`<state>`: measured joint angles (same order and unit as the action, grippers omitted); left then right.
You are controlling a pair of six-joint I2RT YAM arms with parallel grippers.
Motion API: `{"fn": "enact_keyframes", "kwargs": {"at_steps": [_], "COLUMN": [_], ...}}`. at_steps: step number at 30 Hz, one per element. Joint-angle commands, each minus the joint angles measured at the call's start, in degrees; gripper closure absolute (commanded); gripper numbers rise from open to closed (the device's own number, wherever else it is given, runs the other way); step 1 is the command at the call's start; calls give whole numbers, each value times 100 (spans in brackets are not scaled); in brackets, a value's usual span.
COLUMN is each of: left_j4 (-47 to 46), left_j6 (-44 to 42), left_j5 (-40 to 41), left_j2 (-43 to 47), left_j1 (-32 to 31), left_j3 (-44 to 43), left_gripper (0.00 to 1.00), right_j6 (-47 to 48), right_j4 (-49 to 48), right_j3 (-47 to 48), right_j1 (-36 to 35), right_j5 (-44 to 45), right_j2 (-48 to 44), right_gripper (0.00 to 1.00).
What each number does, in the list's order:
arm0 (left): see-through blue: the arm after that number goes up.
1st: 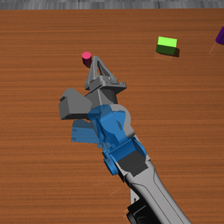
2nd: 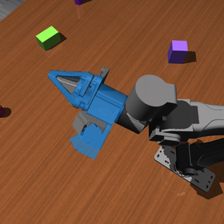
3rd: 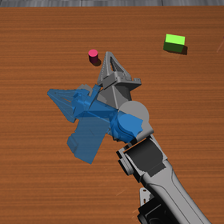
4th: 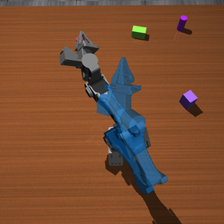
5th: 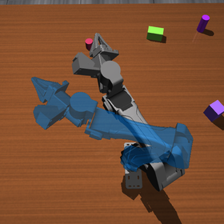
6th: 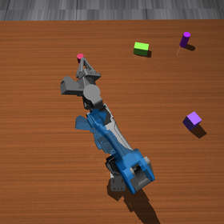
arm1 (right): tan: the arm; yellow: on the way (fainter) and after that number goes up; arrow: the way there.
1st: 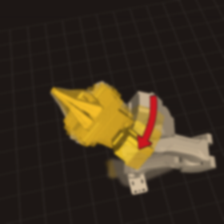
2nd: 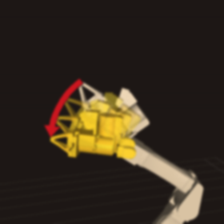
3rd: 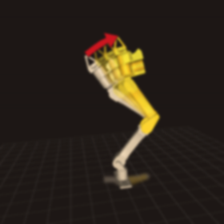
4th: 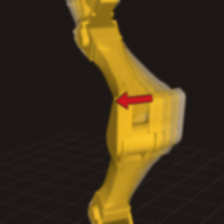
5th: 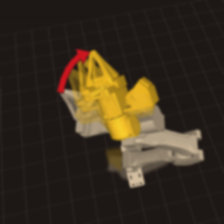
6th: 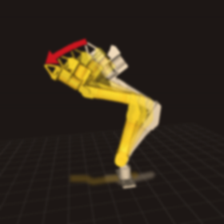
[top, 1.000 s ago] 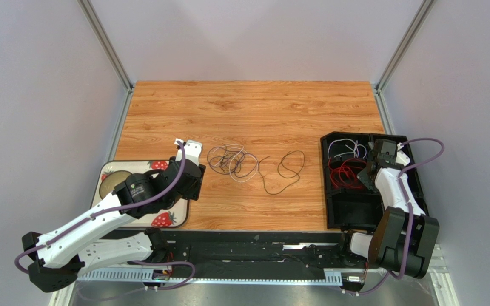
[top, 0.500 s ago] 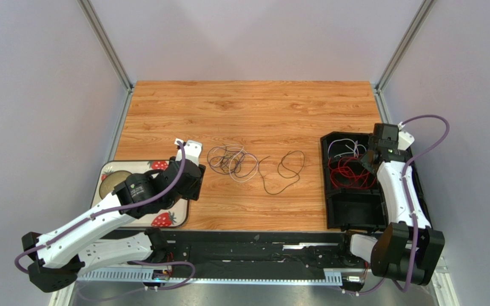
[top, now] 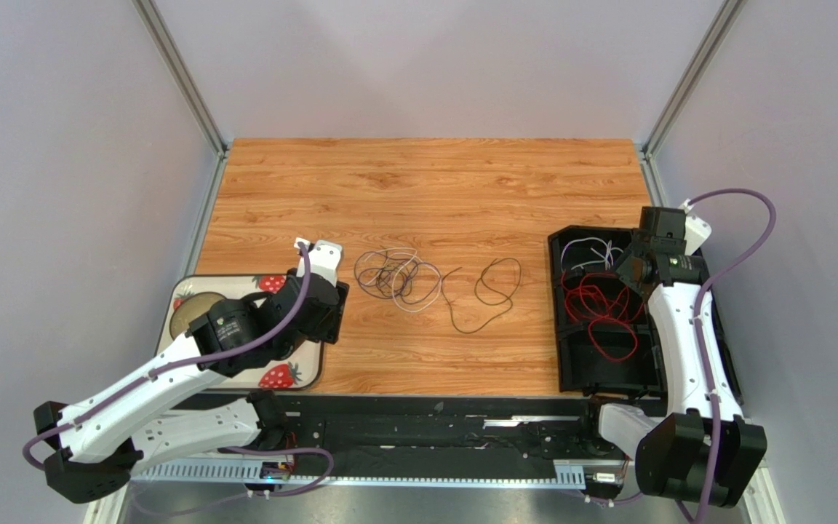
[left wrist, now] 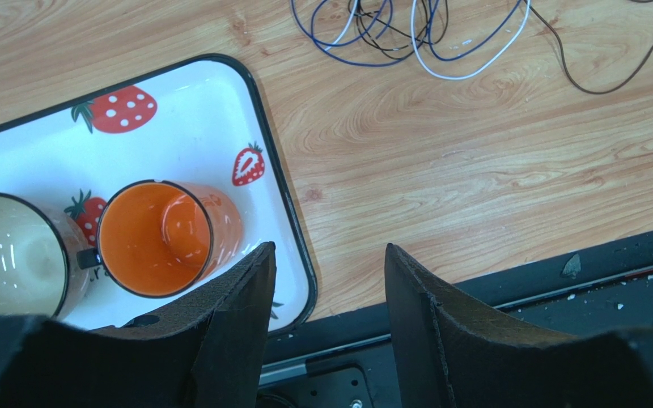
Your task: Untangle the cables
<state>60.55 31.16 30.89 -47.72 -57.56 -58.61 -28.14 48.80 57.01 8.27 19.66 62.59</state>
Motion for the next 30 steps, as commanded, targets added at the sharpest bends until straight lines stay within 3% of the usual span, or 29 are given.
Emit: {"fn": "enact_keyframes", "kwargs": {"at_steps": [1, 7, 13, 19, 24, 30], "left_j4": [-140, -140, -141, -236, -1149, -1809], "left_j6": [-75, -92, -101, 39, 162, 49], "left_j5": [-13, -40, -127, -381, -865, -1024], "left_j2": [53, -9, -140, -527, -1114, -2203], "left_j1": [17, 17, 17, 17, 17, 17], "left_j3": [34, 25, 8, -54, -10, -413], "left_gripper": [41, 41, 40, 40, 40, 41], "right_j6": [54, 238, 283, -182, -253, -209], "right_j4": [-45, -424, -204, 367, 184, 165], "right_j3": [161, 433, 583, 84, -612, -639], "right_j1": [-106, -1212, -2039, -2031, -2031, -2031], "right_j5": [-558, -1034, -561, 670, 619, 583], "right_j2": [-176, -108, 175, -378, -1194, -1091], "right_gripper": [48, 47, 48, 43, 41, 37]}}
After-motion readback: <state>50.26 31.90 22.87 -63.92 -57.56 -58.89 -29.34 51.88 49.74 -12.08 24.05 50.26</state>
